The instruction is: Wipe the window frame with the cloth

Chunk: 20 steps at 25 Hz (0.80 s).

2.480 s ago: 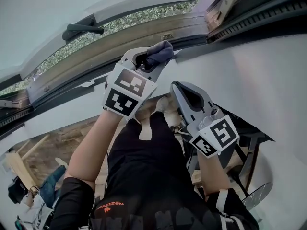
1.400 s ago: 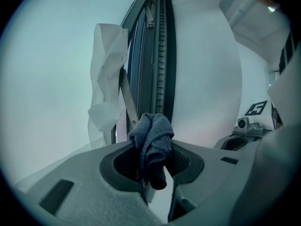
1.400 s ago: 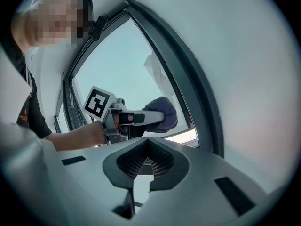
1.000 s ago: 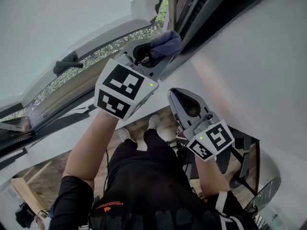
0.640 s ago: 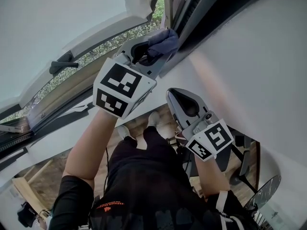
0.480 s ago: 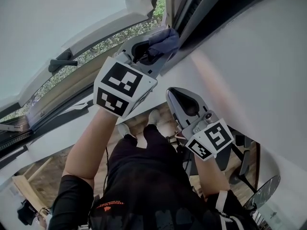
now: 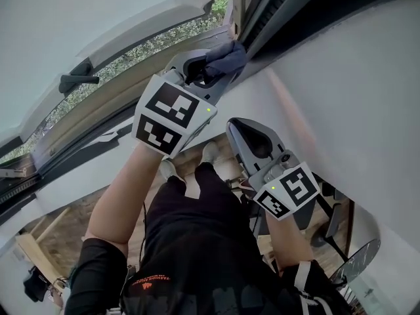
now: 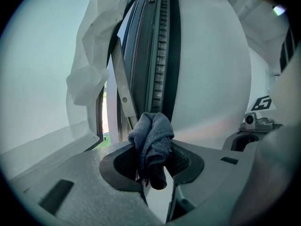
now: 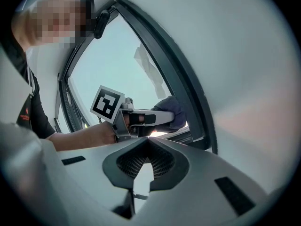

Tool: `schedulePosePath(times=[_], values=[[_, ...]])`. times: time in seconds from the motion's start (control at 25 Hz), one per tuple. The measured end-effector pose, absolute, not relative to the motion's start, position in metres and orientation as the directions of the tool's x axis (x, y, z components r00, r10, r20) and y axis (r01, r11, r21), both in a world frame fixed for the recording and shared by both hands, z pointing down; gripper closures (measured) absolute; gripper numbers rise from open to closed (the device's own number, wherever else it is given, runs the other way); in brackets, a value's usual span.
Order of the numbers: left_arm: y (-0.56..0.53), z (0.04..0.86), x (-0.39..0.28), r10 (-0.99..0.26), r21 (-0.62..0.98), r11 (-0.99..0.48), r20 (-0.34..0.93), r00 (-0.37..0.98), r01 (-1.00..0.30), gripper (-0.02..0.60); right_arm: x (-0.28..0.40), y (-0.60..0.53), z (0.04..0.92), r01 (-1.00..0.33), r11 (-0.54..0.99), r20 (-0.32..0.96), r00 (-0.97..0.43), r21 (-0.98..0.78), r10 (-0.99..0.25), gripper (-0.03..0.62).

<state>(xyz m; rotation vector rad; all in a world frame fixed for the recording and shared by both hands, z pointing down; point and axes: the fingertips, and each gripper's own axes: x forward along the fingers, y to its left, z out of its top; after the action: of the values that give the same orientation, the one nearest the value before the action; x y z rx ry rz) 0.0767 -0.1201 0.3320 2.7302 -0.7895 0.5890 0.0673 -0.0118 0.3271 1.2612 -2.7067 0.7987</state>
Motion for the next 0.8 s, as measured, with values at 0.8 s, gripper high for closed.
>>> schedulePosePath(times=[0.8], values=[[-0.122, 0.391, 0.079, -0.42, 0.114, -0.817, 0.554, 0.719, -0.565, 0.439, 0.072, -0.009, 0.357, -0.728, 0.508, 0.299, -0.666, -0.46, -0.683, 0.589]])
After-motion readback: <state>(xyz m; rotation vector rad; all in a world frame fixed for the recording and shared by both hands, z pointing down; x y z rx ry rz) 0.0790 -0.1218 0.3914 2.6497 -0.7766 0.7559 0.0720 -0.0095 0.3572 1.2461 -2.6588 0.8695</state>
